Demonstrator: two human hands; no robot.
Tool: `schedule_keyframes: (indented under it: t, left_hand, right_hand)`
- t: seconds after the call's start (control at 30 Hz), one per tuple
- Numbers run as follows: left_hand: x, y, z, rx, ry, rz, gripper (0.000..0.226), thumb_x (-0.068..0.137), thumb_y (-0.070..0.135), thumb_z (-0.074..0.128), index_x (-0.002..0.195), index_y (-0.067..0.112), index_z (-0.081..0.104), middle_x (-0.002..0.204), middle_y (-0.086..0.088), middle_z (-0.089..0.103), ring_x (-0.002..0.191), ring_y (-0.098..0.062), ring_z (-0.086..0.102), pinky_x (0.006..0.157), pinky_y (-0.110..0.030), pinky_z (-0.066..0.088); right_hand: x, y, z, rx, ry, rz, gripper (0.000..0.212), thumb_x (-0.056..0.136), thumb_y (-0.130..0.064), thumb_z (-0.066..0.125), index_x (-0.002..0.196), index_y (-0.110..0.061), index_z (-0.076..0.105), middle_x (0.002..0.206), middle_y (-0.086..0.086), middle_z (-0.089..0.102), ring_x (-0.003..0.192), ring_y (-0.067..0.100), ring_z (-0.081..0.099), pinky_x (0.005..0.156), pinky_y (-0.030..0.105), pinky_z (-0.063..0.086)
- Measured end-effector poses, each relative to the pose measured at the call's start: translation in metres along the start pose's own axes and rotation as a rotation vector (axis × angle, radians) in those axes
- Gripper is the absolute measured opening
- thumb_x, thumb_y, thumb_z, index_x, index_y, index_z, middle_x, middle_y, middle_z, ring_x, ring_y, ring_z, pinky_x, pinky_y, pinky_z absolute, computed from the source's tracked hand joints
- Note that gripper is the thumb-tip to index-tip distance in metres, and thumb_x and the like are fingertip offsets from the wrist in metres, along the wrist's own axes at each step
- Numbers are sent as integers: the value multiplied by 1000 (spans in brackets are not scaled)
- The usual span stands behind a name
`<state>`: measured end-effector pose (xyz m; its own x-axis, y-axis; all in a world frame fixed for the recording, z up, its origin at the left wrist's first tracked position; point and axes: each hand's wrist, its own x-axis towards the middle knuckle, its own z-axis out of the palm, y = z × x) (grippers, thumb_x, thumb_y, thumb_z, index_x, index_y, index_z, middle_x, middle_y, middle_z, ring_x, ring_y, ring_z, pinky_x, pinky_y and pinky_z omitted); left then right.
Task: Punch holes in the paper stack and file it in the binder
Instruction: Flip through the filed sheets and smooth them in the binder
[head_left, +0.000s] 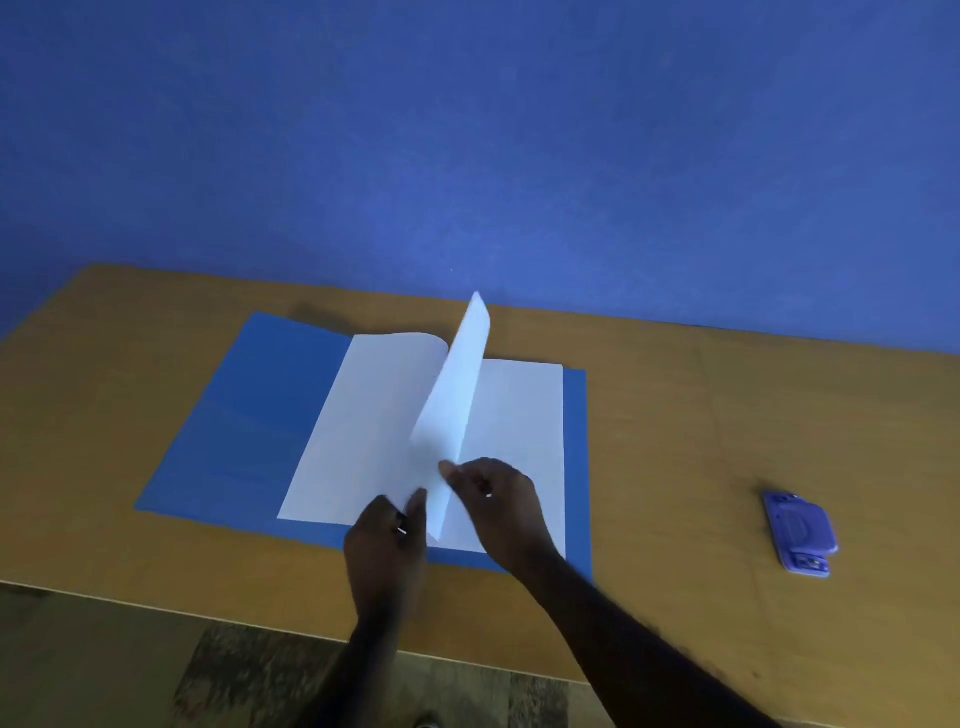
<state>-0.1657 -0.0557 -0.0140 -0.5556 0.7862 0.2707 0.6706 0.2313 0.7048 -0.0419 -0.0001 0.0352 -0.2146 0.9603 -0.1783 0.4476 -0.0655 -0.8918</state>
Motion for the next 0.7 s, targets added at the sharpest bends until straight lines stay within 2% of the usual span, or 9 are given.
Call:
schedule_keyframes:
  t: [0.03, 0.07, 0.1, 0.17, 0.23, 0.4, 0.47, 0.53, 0.7]
  left_hand:
    - [3, -3, -1, -26, 34, -113, 38, 86, 27, 69, 56, 6, 57, 52, 0, 57, 45, -5, 49, 47, -14, 30]
    - [6, -9, -1, -52, 61, -216, 44, 86, 30, 69, 54, 4, 55, 51, -3, 58, 45, -9, 51, 47, -17, 30]
    - [10, -14, -2, -72, 76, -310, 47, 87, 33, 68, 53, 2, 56, 52, -6, 60, 47, -14, 52, 48, -19, 31]
    - [17, -27, -6, -108, 103, -424, 51, 88, 37, 65, 54, 0, 59, 54, -9, 62, 52, -19, 55, 51, -19, 34]
    - [23, -36, -13, -137, 131, -489, 51, 89, 36, 64, 56, -2, 60, 56, -10, 62, 53, -20, 54, 51, -22, 35]
    - [33, -60, -23, -193, 116, -627, 52, 87, 34, 67, 52, -3, 54, 56, -15, 58, 56, -32, 55, 62, -35, 44]
    - [38, -69, -22, -272, 123, -746, 51, 85, 37, 68, 50, 1, 57, 54, -14, 60, 53, -29, 53, 60, -37, 45]
    - [41, -70, -21, -326, 137, -822, 48, 84, 34, 70, 49, 4, 58, 52, -12, 58, 48, -24, 49, 57, -34, 39]
    - [36, -71, -20, -334, 137, -772, 46, 85, 31, 69, 50, 3, 58, 51, -12, 57, 45, -23, 48, 53, -28, 38]
  right_hand:
    - [0, 10, -3, -24, 50, 34, 39, 88, -55, 58, 59, -29, 50, 57, -14, 52, 55, 0, 48, 54, 15, 34]
    - [-1, 23, -6, -73, 99, 90, 32, 87, -55, 59, 69, -30, 55, 66, -14, 57, 61, -1, 51, 58, 18, 39]
    - [-3, 37, -9, -146, 131, 175, 28, 85, -55, 62, 86, -27, 61, 84, -11, 64, 77, 2, 57, 67, 23, 46]
    - [-8, 64, -11, -303, 153, 366, 50, 80, -52, 67, 117, -20, 55, 117, 1, 59, 108, 18, 56, 90, 34, 48]
    - [-13, 81, -12, -385, 204, 469, 64, 78, -51, 69, 127, -17, 46, 128, 6, 49, 119, 25, 47, 98, 39, 41]
    - [-16, 91, -4, -429, 281, 610, 88, 73, -63, 70, 132, -6, 41, 130, 12, 43, 123, 31, 44, 100, 42, 39]
    - [-15, 90, 0, -451, 320, 620, 87, 71, -64, 71, 130, -6, 44, 128, 11, 45, 122, 30, 45, 98, 41, 39]
    - [-13, 92, 2, -458, 351, 641, 84, 69, -63, 73, 128, -8, 48, 127, 10, 47, 120, 29, 46, 97, 41, 39]
    - [-8, 93, 0, -418, 352, 681, 69, 69, -53, 78, 121, -16, 54, 127, 7, 50, 119, 28, 46, 97, 41, 37]
